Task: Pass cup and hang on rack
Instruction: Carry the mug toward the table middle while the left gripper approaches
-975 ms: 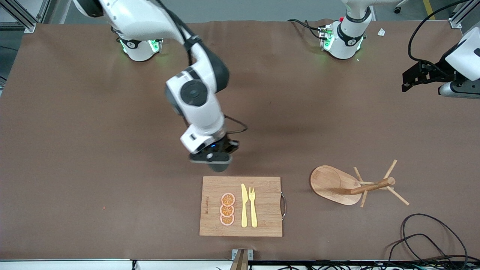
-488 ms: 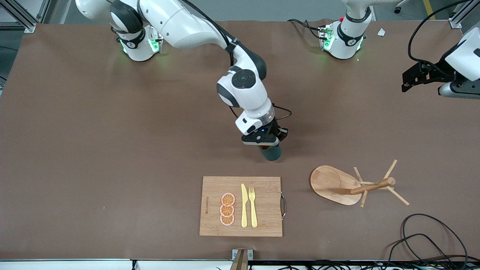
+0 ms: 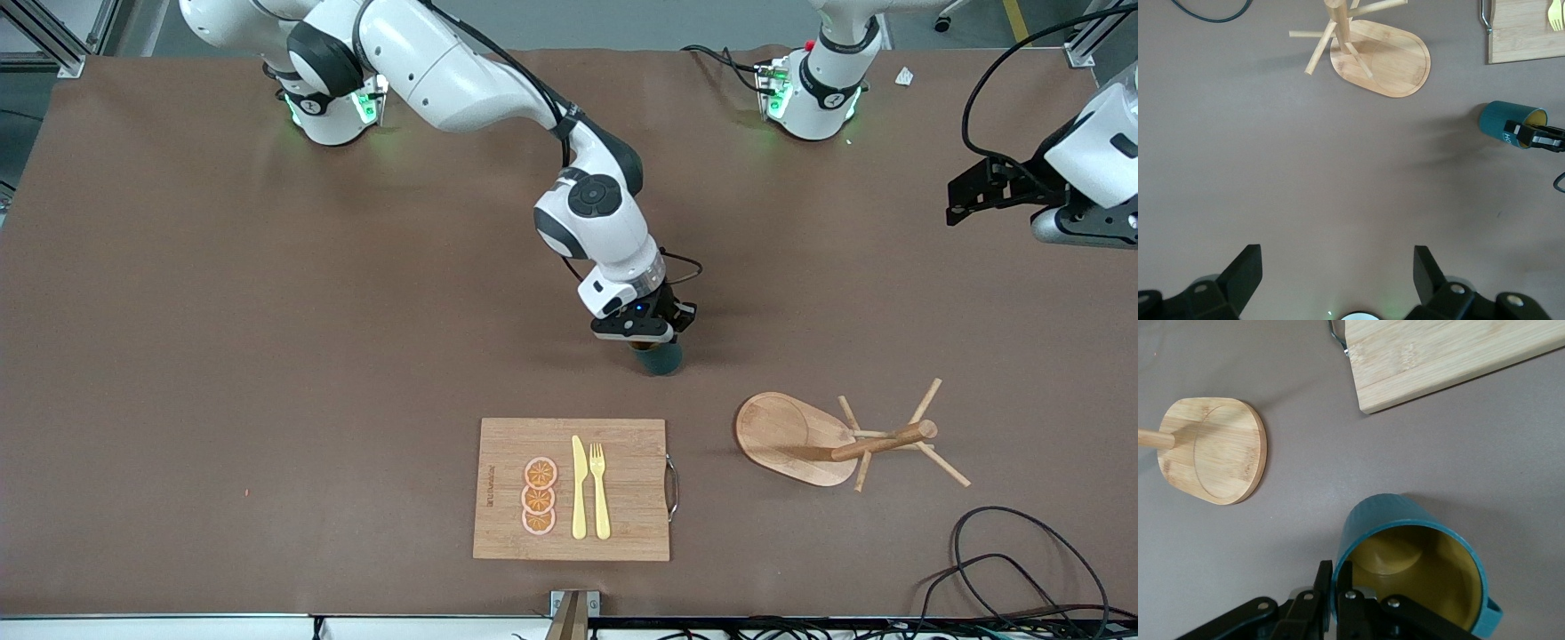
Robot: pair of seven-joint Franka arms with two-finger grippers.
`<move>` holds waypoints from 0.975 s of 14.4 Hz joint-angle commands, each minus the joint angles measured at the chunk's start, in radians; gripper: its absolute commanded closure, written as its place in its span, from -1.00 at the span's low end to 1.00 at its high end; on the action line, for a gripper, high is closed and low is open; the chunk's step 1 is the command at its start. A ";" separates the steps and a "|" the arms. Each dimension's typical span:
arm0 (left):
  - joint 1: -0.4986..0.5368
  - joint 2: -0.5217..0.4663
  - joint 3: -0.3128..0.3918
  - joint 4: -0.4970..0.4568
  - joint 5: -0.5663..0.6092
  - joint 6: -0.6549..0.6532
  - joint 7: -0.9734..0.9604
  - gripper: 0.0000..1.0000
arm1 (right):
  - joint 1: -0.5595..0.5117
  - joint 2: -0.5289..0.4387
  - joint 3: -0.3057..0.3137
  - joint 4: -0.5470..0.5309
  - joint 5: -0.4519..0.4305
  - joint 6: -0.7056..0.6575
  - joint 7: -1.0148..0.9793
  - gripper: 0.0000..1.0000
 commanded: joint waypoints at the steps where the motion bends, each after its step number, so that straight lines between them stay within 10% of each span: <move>1: -0.006 0.003 -0.003 0.013 -0.003 -0.002 -0.003 -1.00 | -0.004 0.007 0.006 0.027 0.006 -0.030 0.007 0.26; 3: -0.015 0.004 -0.020 0.015 -0.002 -0.002 -0.036 -1.00 | -0.014 -0.026 0.003 0.023 0.000 -0.080 0.002 -0.99; 14: -0.252 0.096 -0.121 0.030 0.188 0.001 -0.881 -1.00 | -0.338 -0.285 -0.058 0.020 -0.001 -0.442 -0.187 -1.00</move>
